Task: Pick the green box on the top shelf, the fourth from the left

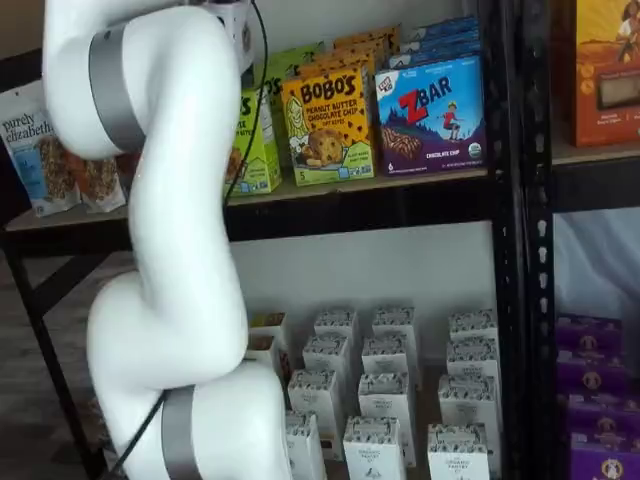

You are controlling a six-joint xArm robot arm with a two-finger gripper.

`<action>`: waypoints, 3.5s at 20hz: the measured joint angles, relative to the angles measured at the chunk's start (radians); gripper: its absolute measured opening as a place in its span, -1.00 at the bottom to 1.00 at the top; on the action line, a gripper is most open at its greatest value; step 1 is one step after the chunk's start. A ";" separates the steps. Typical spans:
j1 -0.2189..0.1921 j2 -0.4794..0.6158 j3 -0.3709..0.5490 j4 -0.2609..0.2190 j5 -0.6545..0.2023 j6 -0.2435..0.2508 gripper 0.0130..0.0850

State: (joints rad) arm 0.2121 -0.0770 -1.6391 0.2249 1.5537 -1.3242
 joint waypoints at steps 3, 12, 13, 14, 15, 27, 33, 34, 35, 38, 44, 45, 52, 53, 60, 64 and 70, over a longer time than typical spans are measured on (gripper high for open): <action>0.004 -0.013 0.033 0.004 -0.027 0.000 1.00; 0.008 -0.039 0.090 0.007 -0.081 -0.002 0.78; 0.009 -0.040 0.093 0.008 -0.084 -0.002 0.78; 0.009 -0.042 0.096 0.008 -0.087 -0.001 0.67; 0.010 -0.043 0.098 0.008 -0.089 -0.001 0.56; 0.012 -0.040 0.089 0.021 -0.077 0.003 0.33; 0.018 -0.042 0.091 0.015 -0.077 0.009 0.33; 0.019 -0.042 0.092 0.015 -0.077 0.009 0.33; 0.019 -0.043 0.093 0.015 -0.078 0.010 0.33; 0.021 -0.047 0.099 0.015 -0.084 0.011 0.11; 0.022 -0.047 0.099 0.013 -0.082 0.012 -0.11; 0.022 -0.046 0.097 0.013 -0.078 0.012 -0.11; 0.023 -0.051 0.107 0.014 -0.089 0.013 -0.44; 0.023 -0.051 0.107 0.014 -0.089 0.013 -0.44; 0.023 -0.041 0.088 0.017 -0.065 0.014 -0.44; 0.023 -0.037 0.077 0.020 -0.052 0.015 -0.44; 0.024 -0.038 0.073 0.022 -0.052 0.018 -0.44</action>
State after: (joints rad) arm 0.2358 -0.1151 -1.5659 0.2473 1.5014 -1.3066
